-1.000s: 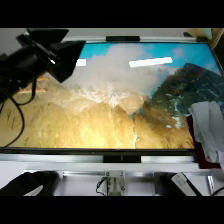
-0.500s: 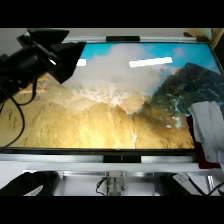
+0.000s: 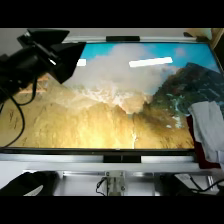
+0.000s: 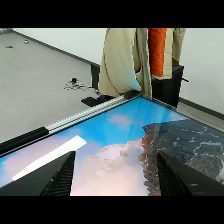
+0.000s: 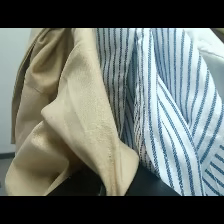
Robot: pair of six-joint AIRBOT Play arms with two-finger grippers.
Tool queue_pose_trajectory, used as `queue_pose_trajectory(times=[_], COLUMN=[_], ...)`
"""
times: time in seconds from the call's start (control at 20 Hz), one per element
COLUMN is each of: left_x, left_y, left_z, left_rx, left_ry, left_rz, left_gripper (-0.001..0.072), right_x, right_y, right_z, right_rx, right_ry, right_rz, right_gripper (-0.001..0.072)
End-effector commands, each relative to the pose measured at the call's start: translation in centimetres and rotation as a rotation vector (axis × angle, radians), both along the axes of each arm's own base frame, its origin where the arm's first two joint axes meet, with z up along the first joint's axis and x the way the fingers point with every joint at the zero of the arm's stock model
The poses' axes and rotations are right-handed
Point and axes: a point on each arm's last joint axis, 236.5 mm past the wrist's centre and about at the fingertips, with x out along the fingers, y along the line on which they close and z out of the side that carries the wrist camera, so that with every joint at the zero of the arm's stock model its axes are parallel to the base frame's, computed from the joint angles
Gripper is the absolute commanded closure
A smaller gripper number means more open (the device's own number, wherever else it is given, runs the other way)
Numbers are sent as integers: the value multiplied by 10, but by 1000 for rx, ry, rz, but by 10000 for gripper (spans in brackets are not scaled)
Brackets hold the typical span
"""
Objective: Fold the shirts.
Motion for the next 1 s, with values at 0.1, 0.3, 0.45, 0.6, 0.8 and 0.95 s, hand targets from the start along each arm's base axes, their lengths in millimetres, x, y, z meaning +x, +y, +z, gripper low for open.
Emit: queue_pose_trajectory(times=[0.1, 0.3, 0.45, 0.6, 0.8, 0.95], left_x=[0, 6, 18, 27, 35, 31], left_y=[0, -3, -10, -17, -22, -21], left_z=[-1, -9, -41, -61, -76, -90], left_rx=[1, 20, 111, 145, 169, 178], left_ry=[1, 10, 54, 94, 118, 199], left_rz=[1, 5, 4, -2, -3, -16], left_gripper=[116, 116, 116, 116, 116, 116], right_x=[-3, 2, 5, 8, 29, 70], right_y=[3, 24, 50, 79, 118, 148], right_z=[-10, -18, -33, -54, -105, -164], right_rx=[43, 115, 215, 338, 599, 847], right_ry=[-51, -57, -88, -105, -61, -74], right_rz=[13, 40, 55, 69, 176, 372], right_gripper=[238, 238, 238, 83, 84, 86])
